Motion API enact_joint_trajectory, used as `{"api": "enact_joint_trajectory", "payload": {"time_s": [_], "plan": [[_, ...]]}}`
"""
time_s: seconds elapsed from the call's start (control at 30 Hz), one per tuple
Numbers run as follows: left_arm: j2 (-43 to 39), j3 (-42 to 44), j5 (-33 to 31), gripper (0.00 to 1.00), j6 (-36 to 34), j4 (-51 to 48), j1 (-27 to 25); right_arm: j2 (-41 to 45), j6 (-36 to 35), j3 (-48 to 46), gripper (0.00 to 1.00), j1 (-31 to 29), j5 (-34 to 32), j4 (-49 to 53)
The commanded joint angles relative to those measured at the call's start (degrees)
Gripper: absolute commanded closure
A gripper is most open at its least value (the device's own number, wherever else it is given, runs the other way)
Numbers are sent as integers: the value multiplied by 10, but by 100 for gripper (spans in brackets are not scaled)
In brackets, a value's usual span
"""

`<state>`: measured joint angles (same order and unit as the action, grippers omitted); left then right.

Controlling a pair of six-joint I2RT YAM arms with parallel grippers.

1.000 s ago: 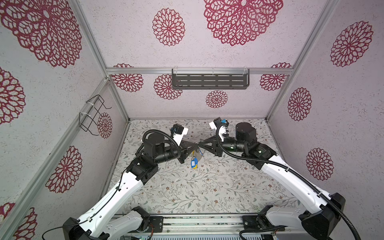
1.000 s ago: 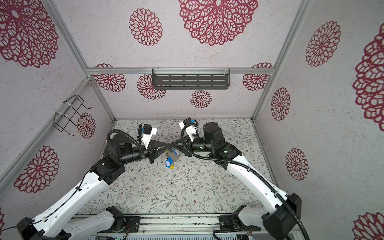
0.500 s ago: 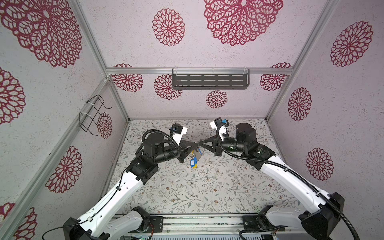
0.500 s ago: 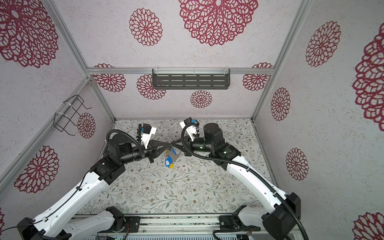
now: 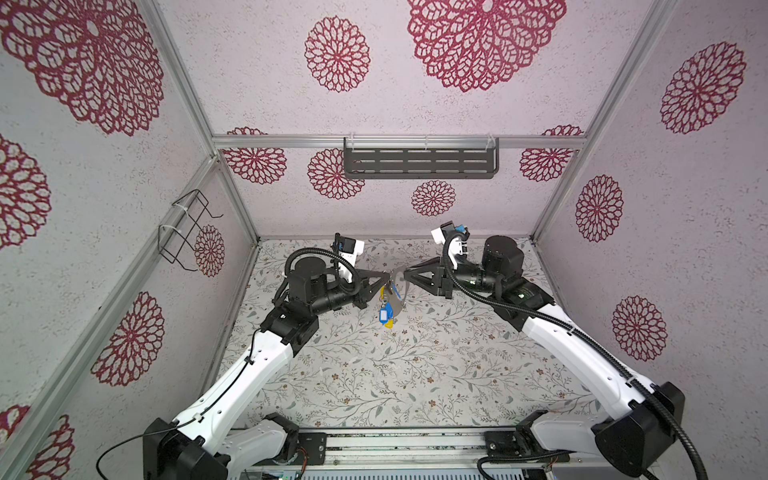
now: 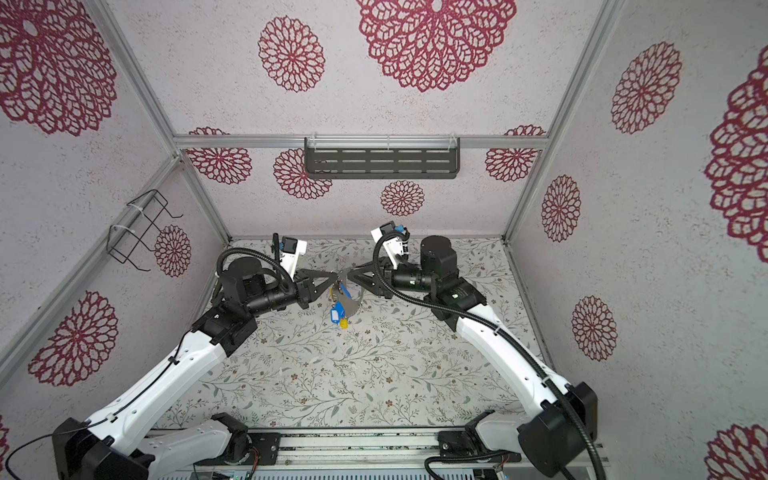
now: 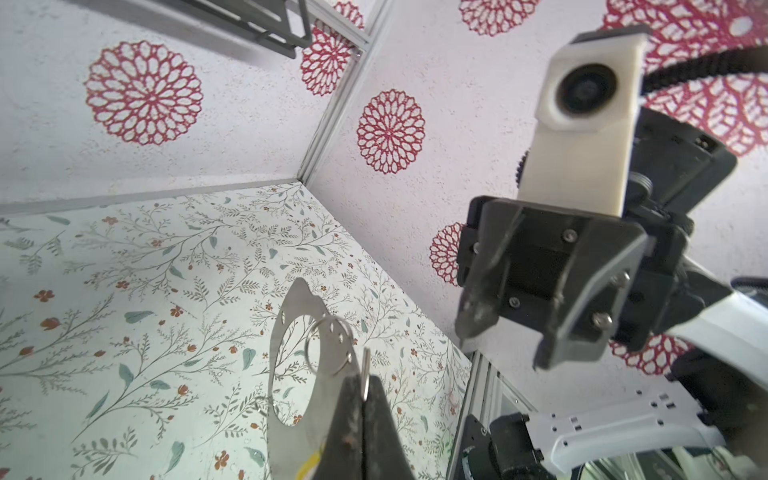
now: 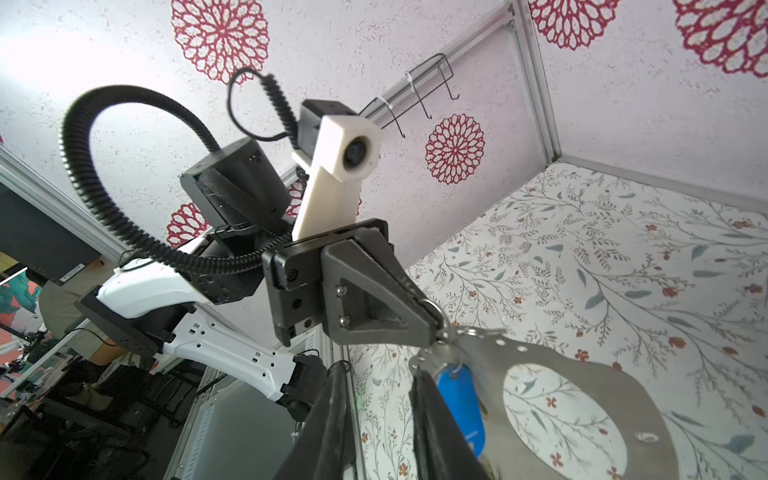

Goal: Remove the keys from the keyring
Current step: 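Hold the plate with the left gripper while the right gripper releases and draws back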

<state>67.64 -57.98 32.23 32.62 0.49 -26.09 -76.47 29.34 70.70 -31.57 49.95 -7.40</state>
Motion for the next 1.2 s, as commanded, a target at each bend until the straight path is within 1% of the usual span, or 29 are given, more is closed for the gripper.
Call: {"api": "enact_joint_trajectory", "payload": {"time_s": [0.0,0.13,0.27,0.37,0.5,0.6,0.8,0.87,0.93,0.97,1.03,1.07,1.1,1.17], "plan": [[14,19,38,100,85,159,7,-28,101,10,64,6,31,-155],[31,41,75,100,144,282,15,-60,192,-4,60,29,49,-278],[52,58,88,100,208,385,27,-88,325,-38,54,68,61,-463],[70,54,92,100,233,414,29,-116,401,-57,52,85,63,-560],[87,43,93,100,242,422,29,-157,474,-66,51,83,65,-659],[95,40,89,100,244,423,29,-177,503,-69,51,80,57,-701],[102,38,84,100,250,428,29,-206,504,-55,53,67,60,-702],[101,36,82,100,243,413,28,-208,503,-50,54,66,65,-696],[94,26,72,100,207,347,29,-199,489,-46,56,69,72,-670],[89,18,66,100,180,301,27,-188,465,-46,57,72,75,-637],[79,8,48,100,140,227,27,-157,380,-43,61,76,74,-519],[75,1,35,100,118,183,27,-137,303,-35,64,77,67,-413],[71,-11,21,100,94,135,28,-115,207,-17,66,77,44,-279],[66,-25,3,100,48,64,25,-86,33,32,72,71,-28,-43]]}}
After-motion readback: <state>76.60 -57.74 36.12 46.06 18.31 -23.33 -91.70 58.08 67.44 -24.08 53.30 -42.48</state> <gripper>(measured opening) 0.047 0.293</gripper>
